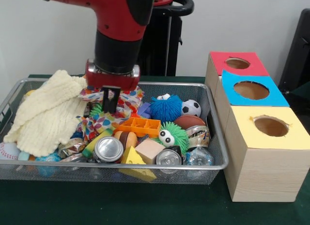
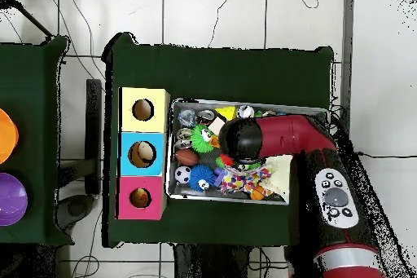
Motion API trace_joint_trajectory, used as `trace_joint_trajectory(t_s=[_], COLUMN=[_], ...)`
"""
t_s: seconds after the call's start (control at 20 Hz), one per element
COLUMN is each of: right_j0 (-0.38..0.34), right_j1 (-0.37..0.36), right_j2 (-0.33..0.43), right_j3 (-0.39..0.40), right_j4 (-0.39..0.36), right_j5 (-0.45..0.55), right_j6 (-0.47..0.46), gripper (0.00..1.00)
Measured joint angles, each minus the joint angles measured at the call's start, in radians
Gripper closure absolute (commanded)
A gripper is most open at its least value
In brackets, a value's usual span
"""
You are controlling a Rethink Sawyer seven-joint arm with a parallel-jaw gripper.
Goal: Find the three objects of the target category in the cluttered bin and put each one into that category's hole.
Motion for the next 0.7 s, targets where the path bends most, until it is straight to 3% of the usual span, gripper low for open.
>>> trace_joint_trajectory(t_s=[0.35, 0.4, 0.7], right_j0=[0.096, 0.114, 0.118], right_j1=[-0.082, -0.095, -0.103], right_j2=[-0.024, -0.029, -0.029], right_j3=[0.074, 0.088, 0.106], right_j4=[0.041, 0.051, 0.087], right_j5=[0.000, 0.000, 0.000], right_j6=[0.000, 0.000, 0.000], gripper=[1.00, 0.00, 0.00])
